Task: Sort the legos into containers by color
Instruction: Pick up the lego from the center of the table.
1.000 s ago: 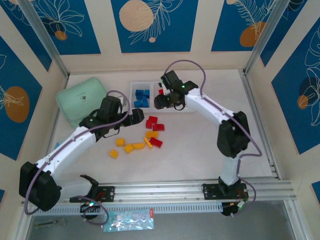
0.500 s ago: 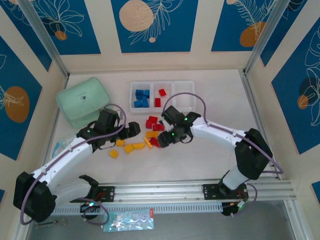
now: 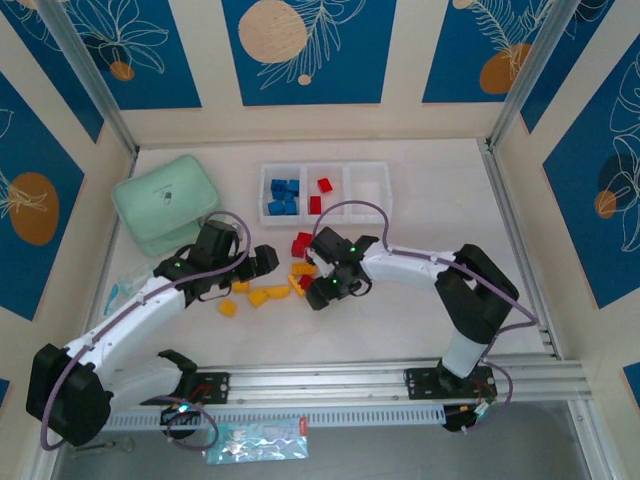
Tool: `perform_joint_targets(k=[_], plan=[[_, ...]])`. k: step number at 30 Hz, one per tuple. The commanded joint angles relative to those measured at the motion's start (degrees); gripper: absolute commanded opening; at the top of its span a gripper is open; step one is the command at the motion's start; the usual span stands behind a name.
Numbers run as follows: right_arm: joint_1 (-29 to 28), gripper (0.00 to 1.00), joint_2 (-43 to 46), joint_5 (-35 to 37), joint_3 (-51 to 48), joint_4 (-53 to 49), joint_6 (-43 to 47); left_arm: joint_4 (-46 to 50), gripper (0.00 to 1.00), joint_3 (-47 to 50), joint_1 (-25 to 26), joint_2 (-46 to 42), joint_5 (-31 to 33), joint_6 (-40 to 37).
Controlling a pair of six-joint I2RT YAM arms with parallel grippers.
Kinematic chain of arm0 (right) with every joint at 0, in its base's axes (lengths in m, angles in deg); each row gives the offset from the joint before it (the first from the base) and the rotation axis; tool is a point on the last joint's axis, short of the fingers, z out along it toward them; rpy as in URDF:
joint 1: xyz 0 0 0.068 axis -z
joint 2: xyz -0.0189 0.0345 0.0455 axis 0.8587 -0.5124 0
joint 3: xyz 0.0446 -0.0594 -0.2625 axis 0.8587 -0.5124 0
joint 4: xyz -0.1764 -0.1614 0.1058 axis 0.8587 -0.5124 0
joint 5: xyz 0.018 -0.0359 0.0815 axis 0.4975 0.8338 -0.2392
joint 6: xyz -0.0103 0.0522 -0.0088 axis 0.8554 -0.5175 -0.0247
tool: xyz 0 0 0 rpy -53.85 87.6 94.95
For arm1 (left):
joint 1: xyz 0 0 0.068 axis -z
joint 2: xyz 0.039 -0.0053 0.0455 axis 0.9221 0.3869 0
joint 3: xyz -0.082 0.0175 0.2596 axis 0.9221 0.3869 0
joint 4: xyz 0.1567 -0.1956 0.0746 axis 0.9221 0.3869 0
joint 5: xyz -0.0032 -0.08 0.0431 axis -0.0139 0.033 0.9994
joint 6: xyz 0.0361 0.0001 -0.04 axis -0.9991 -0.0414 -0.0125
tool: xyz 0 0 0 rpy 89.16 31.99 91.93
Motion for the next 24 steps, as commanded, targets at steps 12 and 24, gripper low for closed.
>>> perform_joint_targets(k=[12,24], plan=[[0.5,0.63,-7.8,3.3,6.9,2.7,6.0,1.6,1.00,-1.1,-0.1,-0.7,2.7,-0.4],[-0.9,0.35,-5.3,3.0,7.0,1.0,8.7,2.1,1.00,-1.7,-0.2,-0.9,3.0,-1.1]])
